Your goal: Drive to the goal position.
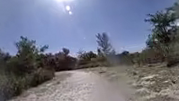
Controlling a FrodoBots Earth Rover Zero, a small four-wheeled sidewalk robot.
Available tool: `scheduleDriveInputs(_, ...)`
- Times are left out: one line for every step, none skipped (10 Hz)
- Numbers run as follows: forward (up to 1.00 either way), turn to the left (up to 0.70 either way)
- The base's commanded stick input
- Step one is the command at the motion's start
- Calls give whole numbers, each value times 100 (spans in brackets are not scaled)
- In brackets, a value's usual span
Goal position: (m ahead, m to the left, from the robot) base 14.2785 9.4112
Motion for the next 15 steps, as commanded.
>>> scheduleDriveInputs(44, 2)
scheduleDriveInputs(44, 2)
scheduleDriveInputs(44, 2)
scheduleDriveInputs(44, 2)
scheduleDriveInputs(44, 2)
scheduleDriveInputs(44, 2)
scheduleDriveInputs(44, 2)
scheduleDriveInputs(44, 2)
scheduleDriveInputs(44, 2)
scheduleDriveInputs(44, 2)
scheduleDriveInputs(44, 2)
scheduleDriveInputs(44, 2)
scheduleDriveInputs(44, 2)
scheduleDriveInputs(44, 2)
scheduleDriveInputs(44, 2)
